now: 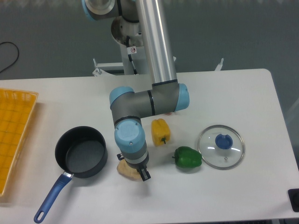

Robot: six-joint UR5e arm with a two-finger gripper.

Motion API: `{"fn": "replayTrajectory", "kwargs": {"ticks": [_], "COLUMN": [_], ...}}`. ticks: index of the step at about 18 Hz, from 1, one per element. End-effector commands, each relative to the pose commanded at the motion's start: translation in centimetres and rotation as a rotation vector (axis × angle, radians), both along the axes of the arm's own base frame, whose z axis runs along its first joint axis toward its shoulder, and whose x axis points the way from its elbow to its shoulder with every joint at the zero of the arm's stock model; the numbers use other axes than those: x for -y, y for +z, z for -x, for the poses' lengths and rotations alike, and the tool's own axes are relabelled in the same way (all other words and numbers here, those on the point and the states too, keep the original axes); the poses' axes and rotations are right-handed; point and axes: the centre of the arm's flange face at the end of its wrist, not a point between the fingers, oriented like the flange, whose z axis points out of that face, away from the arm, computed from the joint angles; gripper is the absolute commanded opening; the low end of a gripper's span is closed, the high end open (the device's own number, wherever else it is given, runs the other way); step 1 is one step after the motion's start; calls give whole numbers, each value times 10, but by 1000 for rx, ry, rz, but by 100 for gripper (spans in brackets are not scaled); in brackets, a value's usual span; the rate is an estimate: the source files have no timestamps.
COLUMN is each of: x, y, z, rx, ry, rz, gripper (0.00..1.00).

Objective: Pick up the bread
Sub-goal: 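Lift the held bread bun up off the table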

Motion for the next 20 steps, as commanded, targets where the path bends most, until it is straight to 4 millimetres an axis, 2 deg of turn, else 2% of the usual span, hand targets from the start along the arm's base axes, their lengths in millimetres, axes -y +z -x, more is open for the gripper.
{"fn": "replayTrajectory", "kwargs": {"ticks": [2,5,7,11,14,20], "x": [0,1,3,20,34,85], "y": [2,7,19,55,79,115], "z": [0,1,2,15,25,48], "rx": [-2,-7,-17,-47,-64,-18], "ry": [0,2,-2,20,-25,-104], "rz": [-2,-8,-19,-49,-58,-1], "gripper": [14,13,13,13,13,13]}}
